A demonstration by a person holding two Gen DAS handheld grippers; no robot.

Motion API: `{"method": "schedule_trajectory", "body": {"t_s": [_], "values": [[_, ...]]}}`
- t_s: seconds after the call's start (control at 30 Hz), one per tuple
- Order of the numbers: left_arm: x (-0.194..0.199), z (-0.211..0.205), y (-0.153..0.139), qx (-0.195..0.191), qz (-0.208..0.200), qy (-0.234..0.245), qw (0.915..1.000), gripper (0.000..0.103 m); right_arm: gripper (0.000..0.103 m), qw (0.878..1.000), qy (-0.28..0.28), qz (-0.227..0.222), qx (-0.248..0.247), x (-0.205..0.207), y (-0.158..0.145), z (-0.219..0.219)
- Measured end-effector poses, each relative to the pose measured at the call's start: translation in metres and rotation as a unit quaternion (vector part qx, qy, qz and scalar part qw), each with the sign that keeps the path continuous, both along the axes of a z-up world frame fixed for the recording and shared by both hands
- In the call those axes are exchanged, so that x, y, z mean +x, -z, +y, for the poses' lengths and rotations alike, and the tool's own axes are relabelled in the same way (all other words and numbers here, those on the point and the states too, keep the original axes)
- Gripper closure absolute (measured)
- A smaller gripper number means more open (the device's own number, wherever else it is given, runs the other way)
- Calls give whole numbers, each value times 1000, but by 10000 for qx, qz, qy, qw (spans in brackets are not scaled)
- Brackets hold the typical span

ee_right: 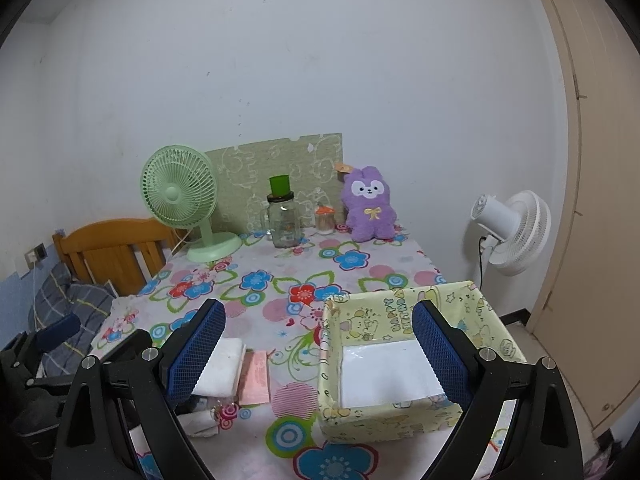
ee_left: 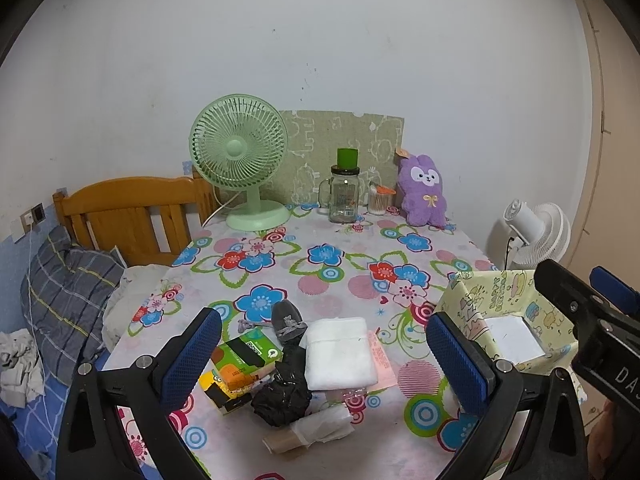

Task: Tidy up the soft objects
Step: 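Move the right gripper to the folded white cloth and grasp it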

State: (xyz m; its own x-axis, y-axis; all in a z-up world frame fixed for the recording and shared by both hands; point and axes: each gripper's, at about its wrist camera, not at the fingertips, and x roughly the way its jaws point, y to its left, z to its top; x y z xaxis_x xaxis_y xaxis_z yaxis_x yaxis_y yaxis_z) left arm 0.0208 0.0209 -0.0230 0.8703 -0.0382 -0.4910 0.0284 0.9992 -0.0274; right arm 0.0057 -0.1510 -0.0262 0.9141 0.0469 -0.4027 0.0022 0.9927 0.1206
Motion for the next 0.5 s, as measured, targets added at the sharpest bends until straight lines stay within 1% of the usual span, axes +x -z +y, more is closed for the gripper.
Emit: {"method": "schedule_trajectory", "body": {"t_s": [0.27, 0.33, 0.5], "values": [[11, 9, 10, 12, 86, 40, 10000, 1, 7, 9998, -136, 109, -41, 17, 12, 15], [15, 12, 14, 19, 137, 28, 9999, 5, 7, 9997, -180, 126, -41, 20, 16, 19], [22, 18, 25, 70, 286, -19, 9996, 9, 7, 9990, -390, 216, 38, 29, 28, 33]]}}
